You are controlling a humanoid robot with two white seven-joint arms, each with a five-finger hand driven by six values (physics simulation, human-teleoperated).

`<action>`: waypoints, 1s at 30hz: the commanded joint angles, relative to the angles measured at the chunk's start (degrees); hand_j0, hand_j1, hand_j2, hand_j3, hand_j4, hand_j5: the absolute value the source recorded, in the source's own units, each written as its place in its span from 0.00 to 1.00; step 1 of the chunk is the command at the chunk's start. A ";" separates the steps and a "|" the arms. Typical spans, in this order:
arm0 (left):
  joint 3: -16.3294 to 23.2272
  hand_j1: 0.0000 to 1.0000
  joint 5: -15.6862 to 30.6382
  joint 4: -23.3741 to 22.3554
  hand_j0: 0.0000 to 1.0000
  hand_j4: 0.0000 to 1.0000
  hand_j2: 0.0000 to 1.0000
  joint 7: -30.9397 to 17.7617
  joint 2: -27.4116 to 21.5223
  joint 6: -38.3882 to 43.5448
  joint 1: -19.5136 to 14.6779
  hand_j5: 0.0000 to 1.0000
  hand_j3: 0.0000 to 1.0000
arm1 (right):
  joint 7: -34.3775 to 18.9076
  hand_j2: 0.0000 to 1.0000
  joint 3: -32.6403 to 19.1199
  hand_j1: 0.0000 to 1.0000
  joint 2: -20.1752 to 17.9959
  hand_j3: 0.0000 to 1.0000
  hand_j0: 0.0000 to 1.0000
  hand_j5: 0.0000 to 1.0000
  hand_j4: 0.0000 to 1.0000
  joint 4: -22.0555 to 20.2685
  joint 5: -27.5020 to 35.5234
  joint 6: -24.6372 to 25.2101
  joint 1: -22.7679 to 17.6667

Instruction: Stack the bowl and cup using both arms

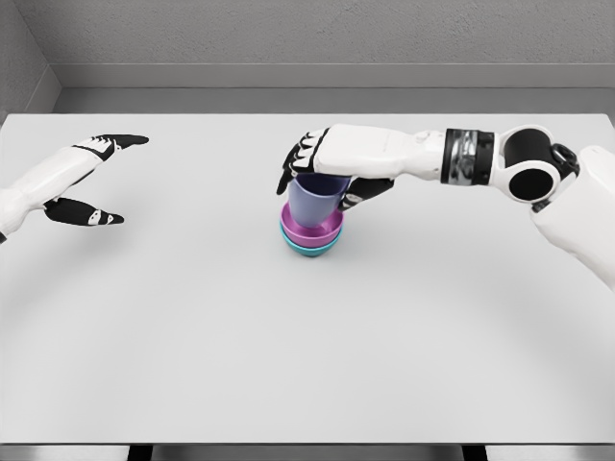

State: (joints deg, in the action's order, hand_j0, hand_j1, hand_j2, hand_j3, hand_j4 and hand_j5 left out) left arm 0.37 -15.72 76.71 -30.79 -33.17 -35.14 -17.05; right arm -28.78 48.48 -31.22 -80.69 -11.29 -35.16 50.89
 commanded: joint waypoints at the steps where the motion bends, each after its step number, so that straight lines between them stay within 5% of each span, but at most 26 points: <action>1: -0.02 1.00 0.42 0.02 1.00 1.00 1.00 0.02 -0.06 0.14 0.00 1.00 1.00 | 0.04 0.70 -0.05 0.70 0.10 0.70 0.70 0.70 0.70 0.27 0.39 0.16 0.00; 8: 0.07 1.00 0.42 0.02 1.00 1.00 1.00 0.02 0.03 0.14 0.00 1.00 1.00 | 0.04 0.74 0.48 0.74 0.90 0.74 0.74 0.74 0.74 1.07 -0.40 0.16 0.00; 11: -0.02 1.00 0.42 0.02 1.00 1.00 1.00 0.02 0.38 0.14 0.00 1.00 1.00 | 0.13 0.99 0.48 0.99 1.07 0.99 0.99 0.99 0.99 1.42 -0.40 0.16 0.00; 22: 0.07 1.00 0.42 0.02 1.00 1.00 1.00 0.02 0.38 0.14 -0.09 1.00 1.00 | 0.22 1.00 -0.05 1.00 0.28 1.00 1.00 1.00 1.00 1.51 -0.05 0.16 0.09; 27: 0.07 1.00 0.42 0.02 1.00 1.00 1.00 0.02 0.38 0.14 -0.09 1.00 1.00 | 0.22 1.00 -4.95 1.00 -6.30 1.00 1.00 1.00 1.00 1.68 0.65 0.16 -0.26; 30: 0.07 1.00 0.42 0.02 1.00 1.00 1.00 0.02 0.56 0.14 -0.18 1.00 1.00 | 0.22 1.00 -8.05 1.00 -12.72 1.00 1.00 1.00 1.00 6.33 4.25 0.16 -0.62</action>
State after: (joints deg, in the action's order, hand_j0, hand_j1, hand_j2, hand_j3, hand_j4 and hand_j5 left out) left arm 0.44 -15.74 76.69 -30.79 -32.62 -35.14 -17.23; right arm -28.58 42.61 -39.96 -76.55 -9.46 -35.14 50.19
